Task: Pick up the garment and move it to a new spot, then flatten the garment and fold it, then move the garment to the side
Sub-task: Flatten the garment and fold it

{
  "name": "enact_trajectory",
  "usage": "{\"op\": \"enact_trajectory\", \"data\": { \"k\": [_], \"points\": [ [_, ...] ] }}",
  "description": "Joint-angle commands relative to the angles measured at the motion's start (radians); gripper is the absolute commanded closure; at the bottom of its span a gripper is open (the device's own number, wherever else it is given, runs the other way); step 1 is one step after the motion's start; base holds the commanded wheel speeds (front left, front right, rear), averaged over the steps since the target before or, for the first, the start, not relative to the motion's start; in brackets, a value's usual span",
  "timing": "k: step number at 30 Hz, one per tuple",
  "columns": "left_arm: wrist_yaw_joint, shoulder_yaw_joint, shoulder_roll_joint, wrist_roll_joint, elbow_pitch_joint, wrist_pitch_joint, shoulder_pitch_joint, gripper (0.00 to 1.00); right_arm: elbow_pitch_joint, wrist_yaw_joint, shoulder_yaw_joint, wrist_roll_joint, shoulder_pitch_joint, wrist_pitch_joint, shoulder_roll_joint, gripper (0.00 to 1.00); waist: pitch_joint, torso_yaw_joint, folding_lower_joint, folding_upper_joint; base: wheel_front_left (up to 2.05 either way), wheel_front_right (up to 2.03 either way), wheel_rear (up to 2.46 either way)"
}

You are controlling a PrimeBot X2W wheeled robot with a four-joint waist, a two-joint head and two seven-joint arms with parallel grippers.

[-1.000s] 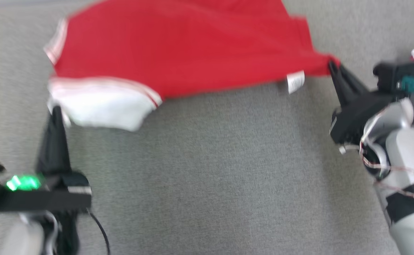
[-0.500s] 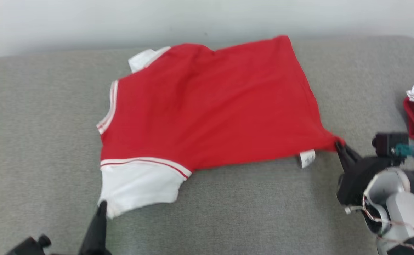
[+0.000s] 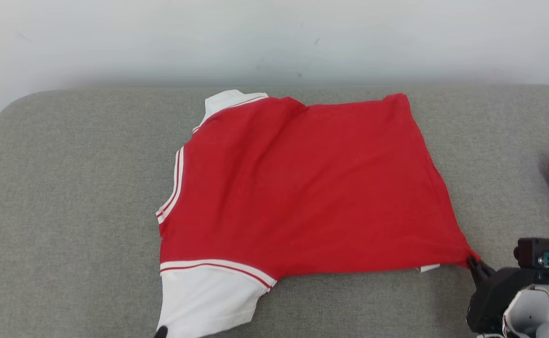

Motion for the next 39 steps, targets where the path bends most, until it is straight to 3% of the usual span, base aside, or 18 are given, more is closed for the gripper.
{"op": "enact_trajectory", "data": {
  "k": [1, 12, 21, 29, 39],
  "points": [
    [0.006, -0.001, 0.009, -0.004, -0.006, 0.009, 0.016, 1.00, -0.014, -0.003, -0.009, -0.013, 0.024, 0.011, 0.007, 1.00, -0.002, 0.001, 0.0001, 0.0001, 0.00, 0.00, 0.00],
    [0.042, -0.020, 0.042, -0.045, -0.046, 0.092, 0.072, 1.00, -0.190, -0.003, -0.100, -0.055, 0.184, 0.133, 0.074, 1.00, -0.002, -0.004, 0.0001, 0.0001, 0.00, 0.00, 0.00],
    [0.102, -0.016, 0.082, -0.105, -0.115, 0.180, 0.155, 1.00, -0.260, -0.003, -0.107, -0.065, 0.249, 0.162, 0.103, 1.00, 0.002, -0.017, 0.0001, 0.0001, 0.00, 0.00, 0.00],
    [0.065, 0.017, 0.054, -0.104, -0.183, 0.128, 0.111, 1.00, -0.308, -0.003, -0.111, -0.049, 0.242, 0.112, 0.110, 1.00, 0.009, -0.024, 0.0001, 0.0001, 0.00, 0.00, 0.00],
    [0.019, -0.007, -0.008, 0.066, -0.073, -0.011, -0.143, 1.00, -0.275, -0.003, -0.057, -0.026, 0.110, 0.059, 0.096, 1.00, 0.036, -0.031, 0.0001, 0.0001, 0.00, 0.00, 0.00]
  ]
}}
